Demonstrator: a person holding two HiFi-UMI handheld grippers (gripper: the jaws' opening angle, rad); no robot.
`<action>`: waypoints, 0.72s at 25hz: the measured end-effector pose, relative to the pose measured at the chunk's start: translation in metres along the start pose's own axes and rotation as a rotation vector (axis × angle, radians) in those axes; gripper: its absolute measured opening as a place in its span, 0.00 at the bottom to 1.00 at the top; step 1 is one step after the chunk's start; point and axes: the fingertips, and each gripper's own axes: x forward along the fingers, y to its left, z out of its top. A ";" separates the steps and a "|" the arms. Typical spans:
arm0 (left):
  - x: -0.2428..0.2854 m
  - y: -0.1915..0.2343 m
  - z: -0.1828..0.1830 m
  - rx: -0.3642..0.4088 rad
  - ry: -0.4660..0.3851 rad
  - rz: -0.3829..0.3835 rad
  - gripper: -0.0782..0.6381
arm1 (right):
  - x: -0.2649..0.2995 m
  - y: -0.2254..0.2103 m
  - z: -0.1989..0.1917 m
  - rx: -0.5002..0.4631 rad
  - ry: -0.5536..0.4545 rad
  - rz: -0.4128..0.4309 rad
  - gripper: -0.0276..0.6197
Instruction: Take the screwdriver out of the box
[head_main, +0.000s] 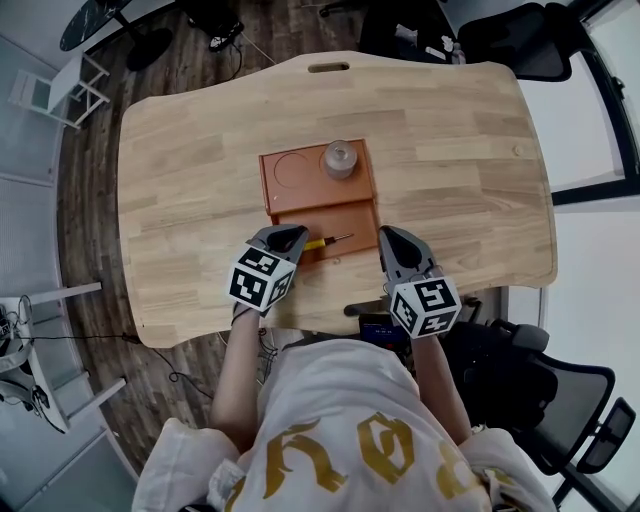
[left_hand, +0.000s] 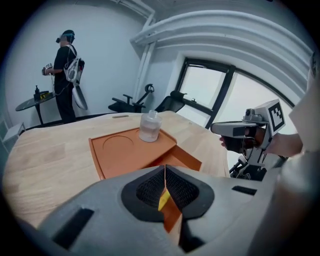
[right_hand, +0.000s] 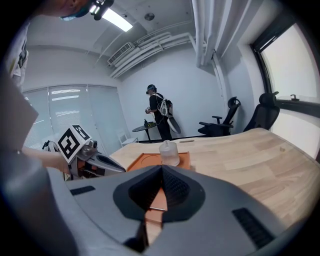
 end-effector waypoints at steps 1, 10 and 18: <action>0.003 -0.001 -0.002 0.005 0.020 -0.011 0.12 | 0.001 -0.001 -0.001 0.003 0.004 0.000 0.06; 0.029 -0.010 -0.024 0.029 0.193 -0.117 0.13 | 0.012 -0.014 -0.009 0.024 0.038 -0.002 0.06; 0.048 -0.018 -0.044 0.139 0.369 -0.190 0.23 | 0.017 -0.027 -0.014 0.048 0.054 -0.014 0.06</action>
